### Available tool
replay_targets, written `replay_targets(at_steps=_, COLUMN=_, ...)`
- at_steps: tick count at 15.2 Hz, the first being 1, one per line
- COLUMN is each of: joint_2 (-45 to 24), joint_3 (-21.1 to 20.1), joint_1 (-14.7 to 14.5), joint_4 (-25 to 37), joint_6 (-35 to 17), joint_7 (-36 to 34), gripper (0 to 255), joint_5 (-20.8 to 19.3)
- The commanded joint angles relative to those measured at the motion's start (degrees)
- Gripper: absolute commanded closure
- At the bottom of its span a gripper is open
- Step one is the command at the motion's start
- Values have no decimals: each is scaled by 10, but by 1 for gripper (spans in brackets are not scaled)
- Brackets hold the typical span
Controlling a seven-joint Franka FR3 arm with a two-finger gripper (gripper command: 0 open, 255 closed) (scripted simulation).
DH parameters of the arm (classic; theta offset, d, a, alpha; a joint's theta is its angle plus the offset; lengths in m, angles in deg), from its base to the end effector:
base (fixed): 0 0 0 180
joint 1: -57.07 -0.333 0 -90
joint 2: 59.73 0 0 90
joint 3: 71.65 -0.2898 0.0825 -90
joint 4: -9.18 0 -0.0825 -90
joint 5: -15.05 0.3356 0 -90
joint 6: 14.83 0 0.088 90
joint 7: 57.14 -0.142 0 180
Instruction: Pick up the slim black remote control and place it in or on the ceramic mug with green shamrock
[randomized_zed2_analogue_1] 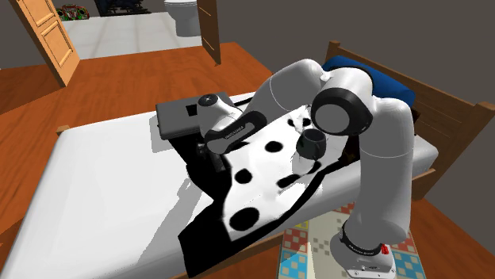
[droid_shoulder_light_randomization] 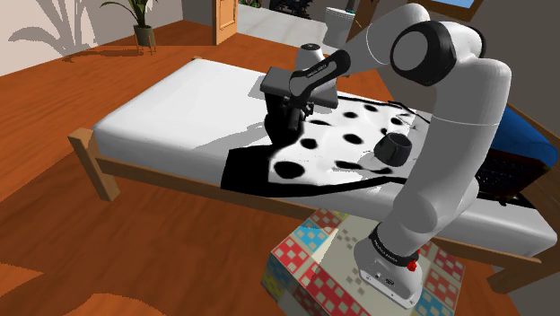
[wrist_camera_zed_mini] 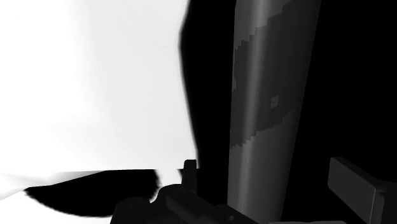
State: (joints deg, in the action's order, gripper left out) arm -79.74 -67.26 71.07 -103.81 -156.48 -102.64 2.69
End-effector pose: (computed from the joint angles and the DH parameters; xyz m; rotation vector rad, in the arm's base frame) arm 0.5563 -0.1878 0.2824 2.6655 -1.3692 0.2794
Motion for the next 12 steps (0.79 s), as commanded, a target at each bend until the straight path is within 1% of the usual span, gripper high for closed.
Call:
replay_targets(at_steps=1, joint_2=0, joint_3=0, joint_1=0, joint_4=0, joint_6=0, joint_7=0, gripper=0, joint_5=0)
replay_targets(at_steps=2, joint_2=0, joint_3=0, joint_1=0, joint_4=0, joint_6=0, joint_7=0, gripper=255, joint_5=0)
replay_targets(at_steps=11, joint_2=0, joint_3=0, joint_1=0, joint_4=0, joint_6=0, joint_7=0, gripper=255, joint_5=0)
replay_targets(at_steps=12, joint_2=5, joint_3=0, joint_1=0, joint_4=2, joint_6=6, joint_7=1, gripper=255, joint_5=1)
